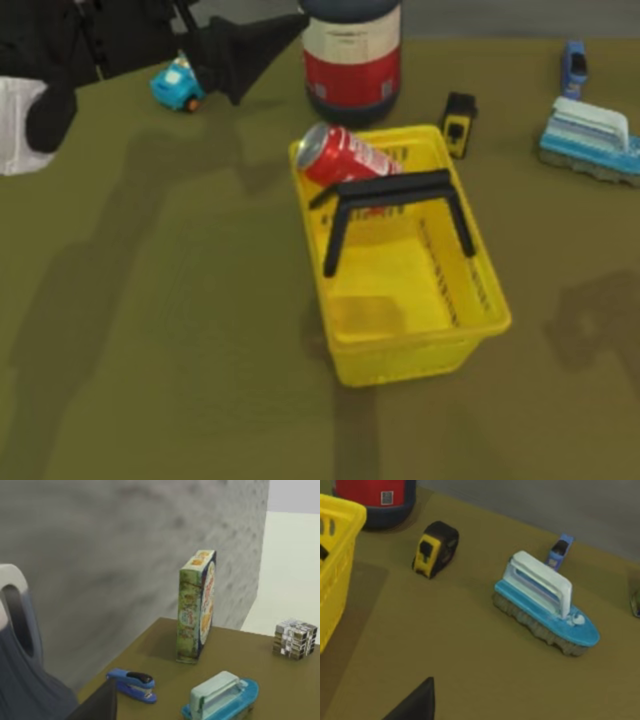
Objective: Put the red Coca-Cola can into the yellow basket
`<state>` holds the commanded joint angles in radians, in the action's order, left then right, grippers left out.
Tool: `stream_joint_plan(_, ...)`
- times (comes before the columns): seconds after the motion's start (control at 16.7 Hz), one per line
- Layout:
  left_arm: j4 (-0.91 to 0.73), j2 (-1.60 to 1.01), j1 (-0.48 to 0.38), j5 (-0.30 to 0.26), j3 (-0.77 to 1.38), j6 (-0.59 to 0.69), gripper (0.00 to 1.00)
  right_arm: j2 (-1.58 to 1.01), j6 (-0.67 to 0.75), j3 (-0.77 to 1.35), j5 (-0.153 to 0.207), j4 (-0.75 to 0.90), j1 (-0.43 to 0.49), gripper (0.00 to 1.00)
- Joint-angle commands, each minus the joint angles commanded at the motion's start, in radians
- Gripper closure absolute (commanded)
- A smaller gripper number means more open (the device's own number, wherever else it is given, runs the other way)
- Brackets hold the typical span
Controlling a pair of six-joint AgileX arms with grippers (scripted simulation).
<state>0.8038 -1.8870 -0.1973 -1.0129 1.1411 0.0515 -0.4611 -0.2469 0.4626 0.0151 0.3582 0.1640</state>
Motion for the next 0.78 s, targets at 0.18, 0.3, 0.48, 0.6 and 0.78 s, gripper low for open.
stream_joint_plan(0.18,-0.127,0.312,0.050,0.167,-0.145,0.038,0.00,-0.310,-0.141,0.309,-0.004,0.210,0.083,0.00)
stream_joint_plan(0.3,-0.224,0.535,0.083,0.286,-0.264,0.055,0.00,-0.535,-0.242,0.538,-0.009,0.361,0.141,0.00)
stream_joint_plan(0.48,-0.385,0.894,0.128,0.478,-0.475,0.065,0.00,-0.879,-0.393,0.890,-0.015,0.588,0.228,0.00)
stream_joint_plan(0.6,-0.487,1.122,0.153,0.596,-0.616,0.059,0.00,-1.102,-0.490,1.114,-0.019,0.734,0.285,0.00)
stream_joint_plan(0.78,-0.624,1.444,0.183,0.762,-0.822,0.034,0.00,-1.405,-0.622,1.415,-0.022,0.930,0.362,0.00)
